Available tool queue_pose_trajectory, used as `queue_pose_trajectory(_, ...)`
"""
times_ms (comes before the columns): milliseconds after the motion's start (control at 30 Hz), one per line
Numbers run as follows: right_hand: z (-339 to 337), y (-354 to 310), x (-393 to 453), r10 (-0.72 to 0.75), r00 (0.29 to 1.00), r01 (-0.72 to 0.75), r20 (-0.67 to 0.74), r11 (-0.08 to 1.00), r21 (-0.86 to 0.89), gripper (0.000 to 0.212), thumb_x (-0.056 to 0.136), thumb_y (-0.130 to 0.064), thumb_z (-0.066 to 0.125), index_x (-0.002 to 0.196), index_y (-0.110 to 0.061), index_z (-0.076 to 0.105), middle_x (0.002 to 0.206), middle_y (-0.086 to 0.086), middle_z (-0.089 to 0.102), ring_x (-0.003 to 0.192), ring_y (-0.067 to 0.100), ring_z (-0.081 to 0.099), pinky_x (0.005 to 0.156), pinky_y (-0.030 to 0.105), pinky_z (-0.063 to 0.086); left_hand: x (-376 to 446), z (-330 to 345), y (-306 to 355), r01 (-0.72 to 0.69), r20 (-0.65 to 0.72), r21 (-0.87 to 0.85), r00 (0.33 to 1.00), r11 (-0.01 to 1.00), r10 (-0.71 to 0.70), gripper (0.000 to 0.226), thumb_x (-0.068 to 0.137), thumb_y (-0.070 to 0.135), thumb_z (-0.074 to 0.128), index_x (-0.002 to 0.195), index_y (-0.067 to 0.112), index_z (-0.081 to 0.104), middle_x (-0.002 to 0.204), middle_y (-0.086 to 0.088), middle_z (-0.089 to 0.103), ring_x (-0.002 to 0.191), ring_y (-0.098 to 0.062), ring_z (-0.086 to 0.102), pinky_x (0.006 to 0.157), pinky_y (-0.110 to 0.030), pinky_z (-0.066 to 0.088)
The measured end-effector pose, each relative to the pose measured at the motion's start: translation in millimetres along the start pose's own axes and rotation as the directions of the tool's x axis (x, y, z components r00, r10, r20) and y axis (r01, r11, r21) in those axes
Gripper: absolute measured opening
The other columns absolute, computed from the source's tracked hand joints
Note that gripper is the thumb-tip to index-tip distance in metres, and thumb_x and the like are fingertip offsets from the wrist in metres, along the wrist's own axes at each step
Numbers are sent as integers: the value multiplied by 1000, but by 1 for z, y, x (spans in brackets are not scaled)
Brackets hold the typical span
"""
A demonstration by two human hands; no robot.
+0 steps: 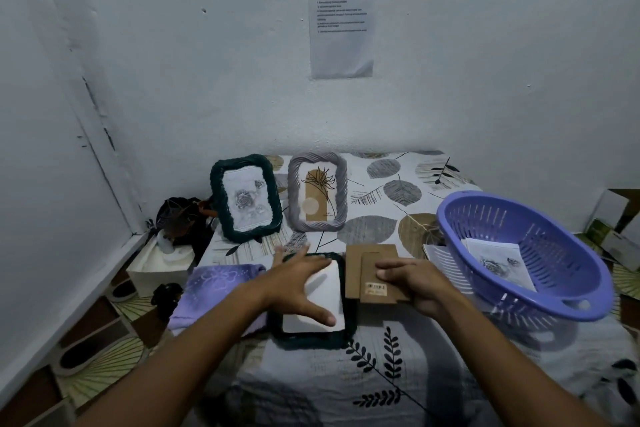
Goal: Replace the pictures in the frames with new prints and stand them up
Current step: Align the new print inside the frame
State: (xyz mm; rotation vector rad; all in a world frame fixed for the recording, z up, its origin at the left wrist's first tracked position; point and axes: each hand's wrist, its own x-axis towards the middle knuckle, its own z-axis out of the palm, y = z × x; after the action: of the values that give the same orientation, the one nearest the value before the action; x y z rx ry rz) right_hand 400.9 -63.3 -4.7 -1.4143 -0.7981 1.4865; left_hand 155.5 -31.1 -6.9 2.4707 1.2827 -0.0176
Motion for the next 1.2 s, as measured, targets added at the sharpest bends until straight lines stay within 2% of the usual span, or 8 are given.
queue_pose_trajectory(133,33,6,-1,57,992,-64,111,996,59,27,77,16,62,102,5,67,87,19,70,71,26,68,54,27,58,-28,-4,-38,42,38,73,998,996,-45,135,41,96,47,153,25,20,161,6,12,148,-14,-11,112,-59,-20)
queue_pose_trajectory(333,72,18,4,70,979,-86,193,994,73,26,76,17,63,101,10,66,83,22,70,65,25,69,52,27,56,-53,9,-63,54,66,116,996,992,-62,126,45,98,39,152,35,18,162,5,0,146,-15,-18,108,-56,-25)
queue_pose_trajectory(433,80,21,7,61,980,-71,192,996,48,24,76,18,62,98,9,67,79,20,71,63,24,70,52,26,56,-52,13,-64,63,66,117,995,991,-71,119,51,94,46,152,38,15,162,4,-5,146,-15,-19,107,-56,-26)
queue_pose_trajectory(667,86,25,13,82,979,-91,184,995,38,24,76,17,64,98,8,68,84,23,71,67,27,71,54,28,56,-50,15,-66,43,78,171,995,984,-57,130,42,101,29,153,35,14,162,1,-7,146,-18,-21,108,-60,-24)
queue_pose_trajectory(800,85,27,16,97,979,-104,178,994,30,22,76,16,64,94,4,70,85,22,72,71,29,71,56,30,56,-49,17,-68,28,81,186,996,982,-44,130,42,102,28,153,35,13,162,0,-9,146,-19,-22,106,-59,-25)
queue_pose_trajectory(1067,86,28,20,107,979,-114,173,993,32,27,75,15,65,100,5,68,88,23,71,72,30,71,56,30,57,-48,18,-70,33,75,194,996,980,-49,132,41,102,26,153,35,8,162,-1,-11,146,-19,-21,105,-56,-26)
queue_pose_trajectory(1200,86,28,20,100,980,-106,172,994,25,27,75,16,66,100,6,68,87,23,72,70,29,71,54,29,56,-48,19,-71,34,76,181,996,983,-48,129,43,102,29,153,36,12,162,-2,-10,146,-19,-21,106,-56,-26)
